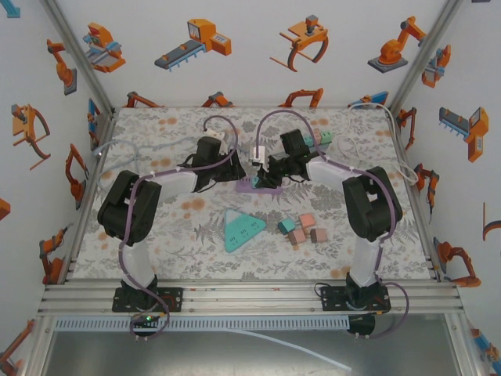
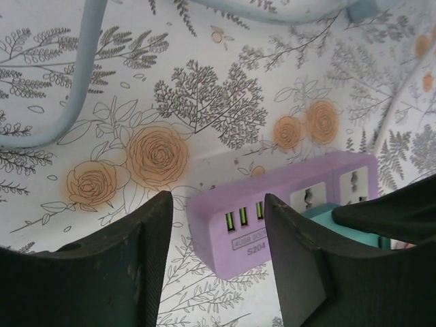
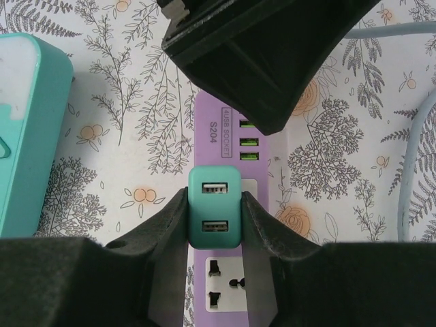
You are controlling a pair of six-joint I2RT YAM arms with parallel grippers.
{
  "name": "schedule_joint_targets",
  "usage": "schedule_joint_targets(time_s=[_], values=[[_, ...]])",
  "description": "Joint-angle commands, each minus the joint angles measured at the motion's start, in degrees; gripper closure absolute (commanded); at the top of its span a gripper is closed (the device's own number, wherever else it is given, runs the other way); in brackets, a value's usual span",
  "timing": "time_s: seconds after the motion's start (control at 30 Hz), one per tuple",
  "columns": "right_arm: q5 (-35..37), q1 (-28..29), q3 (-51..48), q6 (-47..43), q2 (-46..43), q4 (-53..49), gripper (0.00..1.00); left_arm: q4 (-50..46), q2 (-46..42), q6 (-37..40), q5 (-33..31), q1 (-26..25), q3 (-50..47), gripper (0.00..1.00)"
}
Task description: Pull the plug off the socket
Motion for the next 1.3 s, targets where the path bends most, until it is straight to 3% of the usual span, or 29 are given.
schedule_joint_targets(time_s=[0.0,0.47,0.9,1.27], values=[[-2.1,0.5,2.0,-0.7,0.7,-0.8,0.74,-3.4,1.3,2.1,0.6,0.1,1.9,0.47],[-0.8,0.7,2.1,-0.7,1.1,-1.0,0.74,-5.3,2.9,4.2,1.7,-1.7,1.0,0.52],[0.7,0.9,3.4,0.4,0.9,-1.0,0.74,-23.1,7.2,10.2,2.7,-2.2,7.5,0.54],[-1.1,1.3,5.4,2.5,-1.0,-0.4,0.78,-28.1,9.2,11.9,-3.2,-3.0,9.7,0.54]])
